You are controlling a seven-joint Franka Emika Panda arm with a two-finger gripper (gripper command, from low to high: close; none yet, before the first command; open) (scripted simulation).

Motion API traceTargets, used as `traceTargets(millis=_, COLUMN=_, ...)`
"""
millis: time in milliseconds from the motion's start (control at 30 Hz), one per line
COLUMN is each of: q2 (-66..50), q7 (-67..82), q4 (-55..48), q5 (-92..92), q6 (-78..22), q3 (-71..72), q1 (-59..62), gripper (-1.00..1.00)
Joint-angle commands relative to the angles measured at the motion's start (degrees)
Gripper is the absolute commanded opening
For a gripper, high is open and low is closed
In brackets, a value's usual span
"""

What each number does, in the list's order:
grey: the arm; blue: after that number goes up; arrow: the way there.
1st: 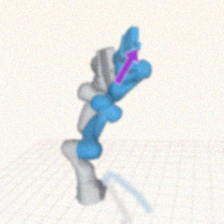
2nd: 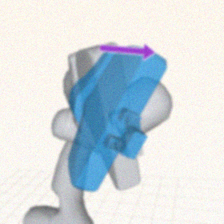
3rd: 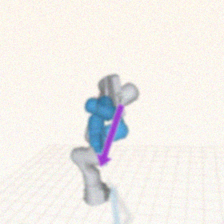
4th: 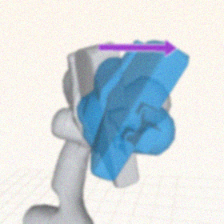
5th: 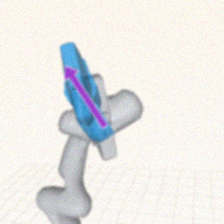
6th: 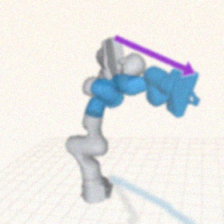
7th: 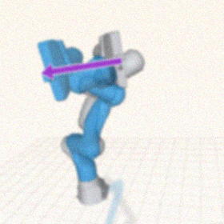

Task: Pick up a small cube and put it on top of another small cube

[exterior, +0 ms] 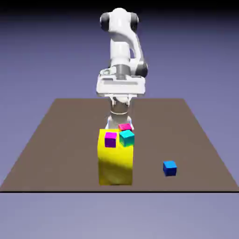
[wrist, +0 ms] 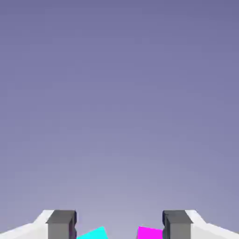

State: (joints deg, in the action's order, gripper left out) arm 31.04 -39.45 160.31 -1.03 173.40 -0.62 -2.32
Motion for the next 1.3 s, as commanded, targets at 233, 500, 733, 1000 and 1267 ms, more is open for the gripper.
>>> traceTargets(millis=233, q2=-10.7, q7=19.9, q4=-4.6, q5=-6.8, q6=-4.0, q3=-4.1, q1=-10.8, gripper=0.00)
traceTargets(millis=500, q2=-21.5, q7=39.9, q4=-9.1, q5=-13.6, q6=-8.0, q3=-8.2, q1=-21.7, gripper=0.00)
traceTargets(millis=733, q2=-30.9, q7=57.3, q4=-13.1, q5=-19.6, q6=-11.5, q3=-11.9, q1=-31.2, gripper=0.00)
traceTargets(millis=1000, q2=-41.6, q7=77.2, q4=-17.7, q5=-26.4, q6=-15.6, q3=-16.0, q1=-42.0, gripper=0.00)
traceTargets(millis=1267, q2=-51.2, q7=90.6, q4=-21.5, q5=-33.8, q6=-15.0, q3=-14.7, q1=-45.2, gripper=0.00)
